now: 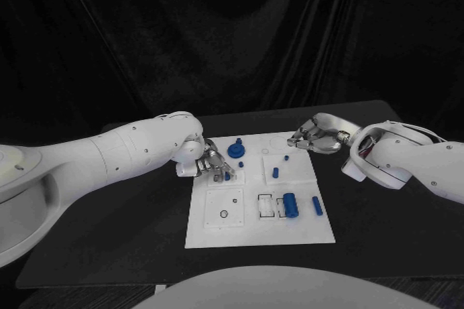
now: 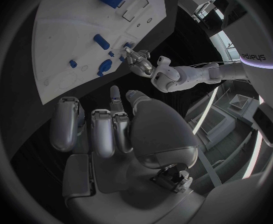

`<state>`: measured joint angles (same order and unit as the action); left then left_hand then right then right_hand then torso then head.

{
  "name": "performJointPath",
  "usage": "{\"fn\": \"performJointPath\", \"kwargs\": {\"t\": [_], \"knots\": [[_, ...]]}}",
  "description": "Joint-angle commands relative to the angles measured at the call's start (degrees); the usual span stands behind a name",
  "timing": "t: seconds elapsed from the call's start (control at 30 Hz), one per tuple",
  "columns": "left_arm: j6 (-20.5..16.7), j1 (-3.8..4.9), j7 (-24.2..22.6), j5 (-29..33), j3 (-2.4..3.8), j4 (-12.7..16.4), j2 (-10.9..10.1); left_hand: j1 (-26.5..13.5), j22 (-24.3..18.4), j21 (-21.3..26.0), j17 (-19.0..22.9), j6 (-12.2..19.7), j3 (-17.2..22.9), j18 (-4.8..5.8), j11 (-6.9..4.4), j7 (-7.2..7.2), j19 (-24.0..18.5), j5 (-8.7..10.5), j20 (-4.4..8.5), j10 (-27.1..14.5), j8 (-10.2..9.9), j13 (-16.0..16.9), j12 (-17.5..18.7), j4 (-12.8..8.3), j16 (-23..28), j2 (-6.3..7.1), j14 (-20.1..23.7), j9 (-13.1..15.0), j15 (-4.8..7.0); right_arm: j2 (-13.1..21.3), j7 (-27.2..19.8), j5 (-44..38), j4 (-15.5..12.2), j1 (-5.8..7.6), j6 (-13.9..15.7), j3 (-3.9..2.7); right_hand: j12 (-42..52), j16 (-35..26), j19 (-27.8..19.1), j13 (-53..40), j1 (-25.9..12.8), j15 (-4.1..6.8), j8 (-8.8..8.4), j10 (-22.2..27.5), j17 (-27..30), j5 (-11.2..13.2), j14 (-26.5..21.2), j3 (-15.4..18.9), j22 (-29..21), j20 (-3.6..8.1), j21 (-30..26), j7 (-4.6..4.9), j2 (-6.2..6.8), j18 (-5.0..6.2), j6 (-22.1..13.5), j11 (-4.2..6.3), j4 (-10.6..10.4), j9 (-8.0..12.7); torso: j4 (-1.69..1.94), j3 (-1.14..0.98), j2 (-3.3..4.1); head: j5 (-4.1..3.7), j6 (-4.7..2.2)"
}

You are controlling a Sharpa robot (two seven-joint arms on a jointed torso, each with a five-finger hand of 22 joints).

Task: Assemble the parts on the task board

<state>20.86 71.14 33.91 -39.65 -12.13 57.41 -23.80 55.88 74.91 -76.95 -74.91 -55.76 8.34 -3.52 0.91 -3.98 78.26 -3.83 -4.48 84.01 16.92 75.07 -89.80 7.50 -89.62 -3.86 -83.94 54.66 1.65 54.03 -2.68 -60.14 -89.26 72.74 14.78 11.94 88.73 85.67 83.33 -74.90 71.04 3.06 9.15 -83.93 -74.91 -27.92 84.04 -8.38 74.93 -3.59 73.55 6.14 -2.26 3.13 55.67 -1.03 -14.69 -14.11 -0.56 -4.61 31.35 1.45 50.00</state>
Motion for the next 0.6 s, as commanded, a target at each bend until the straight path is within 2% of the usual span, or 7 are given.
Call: {"fn": "performJointPath", "kwargs": {"t": [0.03, 0.13, 0.27, 0.4, 0.5, 0.6], "knots": [[-1.53, -0.11, -0.19, -0.09, 0.03, 1.40, -0.81, -0.11, 9.57, -0.21, -15.09, 0.72, -0.76, -0.03, -0.60, 0.12, 0.66, 0.43, -0.02, 5.99, 1.26, 14.93, -0.20, 0.23, -0.38, 0.30, -6.06, 1.90, 0.41, 0.22, 0.98, -0.02, -0.07, -0.14, -0.23, -0.05, -0.38, -0.31, -0.48, -11.86, 0.54, -0.52, -0.33, -4.10, -7.69, -0.17, 4.43, -0.03, 9.97, -0.09, -0.20, -0.03, 0.04, 0.66, -0.30, -0.43, 0.27, -0.04, 0.02, 0.00, -0.01, 0.16, 0.00], [-3.04, 0.28, -0.27, -0.09, 0.03, 3.93, -2.60, -0.17, 9.90, -0.63, -15.09, 0.95, -1.61, 0.10, -0.78, 0.32, 1.21, 0.52, 0.14, 5.99, 2.52, 14.93, -0.20, 0.74, -0.38, 0.53, -6.06, 3.74, 0.61, 0.47, 0.94, -0.02, -0.19, -0.13, -0.03, -0.05, -0.40, -0.32, -0.48, -11.81, 0.28, -0.54, -0.35, -4.07, -7.68, -0.14, 4.43, 0.09, 9.97, -0.10, -0.23, 0.00, 0.08, 0.66, -0.30, -0.46, 0.09, -0.05, 0.04, 0.01, 0.01, 0.06, 0.00], [-4.65, 1.77, -0.84, -0.09, 0.04, 6.51, -4.60, -0.02, 10.21, -1.08, -15.09, 1.12, -2.43, 0.23, -0.94, 0.49, 1.74, 0.33, 0.29, 5.99, 3.41, 14.93, -0.20, 1.08, -0.38, 0.87, -6.06, 5.05, 0.75, 0.78, 0.90, -0.02, -0.33, -0.13, 0.23, -0.05, -0.40, -0.30, -0.46, -11.81, -0.04, -0.56, -0.38, -4.07, -7.70, -0.08, 4.44, 0.25, 9.98, -0.12, -0.19, 0.01, 0.13, 0.65, -0.30, -0.48, -0.13, -0.05, 0.03, 0.02, 0.02, 0.04, 0.00], [-6.18, 4.36, -2.20, -0.10, 0.04, 9.35, -7.22, 1.82, 10.55, -1.41, -15.09, 1.74, -3.04, 0.33, -1.19, 0.76, 2.22, -0.02, 0.54, 5.99, 5.19, 14.93, -0.20, 0.68, -0.38, 1.06, -6.06, 7.48, 0.99, 1.01, 0.91, -0.02, -0.39, -0.13, 0.39, -0.05, -0.40, -0.30, -0.46, -11.81, -0.11, -0.56, -0.39, -4.07, -7.70, -0.06, 4.44, 0.28, 9.98, -0.12, -0.21, 0.01, 0.13, 0.65, -0.29, -0.48, -0.19, -0.05, 0.05, 0.03, -0.03, -0.19, 0.00], [-6.87, 6.09, -2.74, -0.10, 0.04, 10.99, -9.01, 2.63, 10.74, -1.68, -15.09, 2.19, -3.30, 0.42, -1.26, 0.81, 2.51, -0.27, 0.62, 5.99, 5.77, 14.93, -0.20, 0.53, -0.38, 1.17, -6.06, 8.35, 1.06, 1.11, 1.01, -0.02, -0.42, -0.13, 0.28, -0.05, -0.40, -0.29, -0.45, -11.82, -0.20, -0.57, -0.39, -4.08, -7.70, -0.04, 4.45, 0.31, 9.98, -0.12, -0.20, 0.02, 0.12, 0.65, -0.29, -0.49, -0.26, -0.05, 0.05, 0.03, -0.10, -0.40, 0.00], [-6.80, 7.29, -3.00, -0.10, 0.04, 11.36, -10.04, 2.98, 10.81, -1.75, -15.09, 2.45, -3.41, 0.44, -1.27, 0.80, 2.61, -0.33, 0.65, 5.99, 5.93, 14.93, -0.20, 0.46, -0.38, 1.23, -6.06, 8.65, 1.08, 1.11, 1.09, -0.02, -0.38, -0.13, 0.16, -0.05, -0.40, -0.29, -0.45, -11.82, -0.20, -0.57, -0.39, -4.08, -7.70, -0.04, 4.45, 0.31, 9.98, -0.12, -0.20, 0.02, 0.12, 0.65, -0.29, -0.49, -0.26, -0.05, 0.00, 0.03, -0.07, -0.24, 0.00]]}}
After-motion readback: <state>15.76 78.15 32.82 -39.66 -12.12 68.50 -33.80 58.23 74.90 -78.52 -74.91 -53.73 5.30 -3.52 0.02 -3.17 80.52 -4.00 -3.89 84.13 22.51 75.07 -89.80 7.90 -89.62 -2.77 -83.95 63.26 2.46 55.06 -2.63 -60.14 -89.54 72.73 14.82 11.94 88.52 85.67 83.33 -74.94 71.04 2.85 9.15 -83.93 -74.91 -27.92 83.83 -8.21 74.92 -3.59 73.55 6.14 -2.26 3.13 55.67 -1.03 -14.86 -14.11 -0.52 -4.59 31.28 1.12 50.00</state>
